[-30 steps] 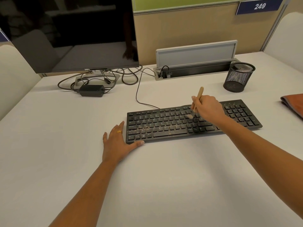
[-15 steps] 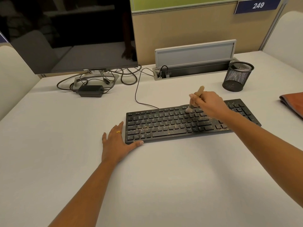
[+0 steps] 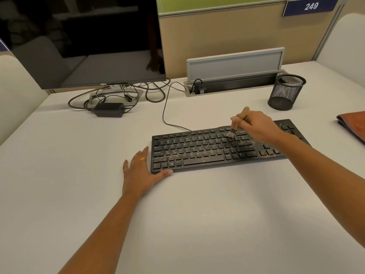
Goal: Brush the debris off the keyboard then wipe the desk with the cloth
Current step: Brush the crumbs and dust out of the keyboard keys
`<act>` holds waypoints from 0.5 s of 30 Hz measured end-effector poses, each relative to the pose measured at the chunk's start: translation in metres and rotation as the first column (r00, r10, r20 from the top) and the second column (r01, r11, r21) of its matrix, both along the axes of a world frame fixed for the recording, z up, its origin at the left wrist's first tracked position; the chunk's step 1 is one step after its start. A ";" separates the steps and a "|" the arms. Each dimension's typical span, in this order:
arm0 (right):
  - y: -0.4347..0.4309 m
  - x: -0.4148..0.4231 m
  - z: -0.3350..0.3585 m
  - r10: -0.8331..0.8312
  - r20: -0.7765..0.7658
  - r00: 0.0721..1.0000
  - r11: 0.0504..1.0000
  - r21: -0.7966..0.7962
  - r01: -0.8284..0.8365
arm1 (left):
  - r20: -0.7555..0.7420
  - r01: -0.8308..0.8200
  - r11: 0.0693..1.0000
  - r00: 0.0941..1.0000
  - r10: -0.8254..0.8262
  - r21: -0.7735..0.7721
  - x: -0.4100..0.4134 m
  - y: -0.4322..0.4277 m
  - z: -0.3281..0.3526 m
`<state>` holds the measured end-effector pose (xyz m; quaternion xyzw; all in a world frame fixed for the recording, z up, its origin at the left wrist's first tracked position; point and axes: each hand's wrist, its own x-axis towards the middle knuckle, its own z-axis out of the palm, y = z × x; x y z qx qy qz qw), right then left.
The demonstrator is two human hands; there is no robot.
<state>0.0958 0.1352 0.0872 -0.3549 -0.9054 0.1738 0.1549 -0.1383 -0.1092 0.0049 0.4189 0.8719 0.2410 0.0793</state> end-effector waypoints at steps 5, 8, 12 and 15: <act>-0.001 0.002 0.001 -0.112 0.076 0.991 0.978 0.184 0.096 | 0.002 0.003 1.000 1.000 -0.003 -0.001 0.001 0.000 0.001; -0.001 -0.001 0.000 -0.195 -0.089 0.977 0.978 0.059 0.201 | 0.001 0.000 1.000 1.000 0.000 -0.003 0.000 0.000 0.001; -0.007 -0.006 -0.012 -0.250 -0.086 0.964 0.968 -0.011 0.250 | -0.005 0.000 1.000 1.000 0.000 0.002 0.000 0.000 0.001; -0.010 -0.007 -0.011 -0.251 -0.084 0.964 0.968 -0.030 0.250 | -0.003 0.004 1.000 1.000 -0.004 0.005 0.001 0.000 0.001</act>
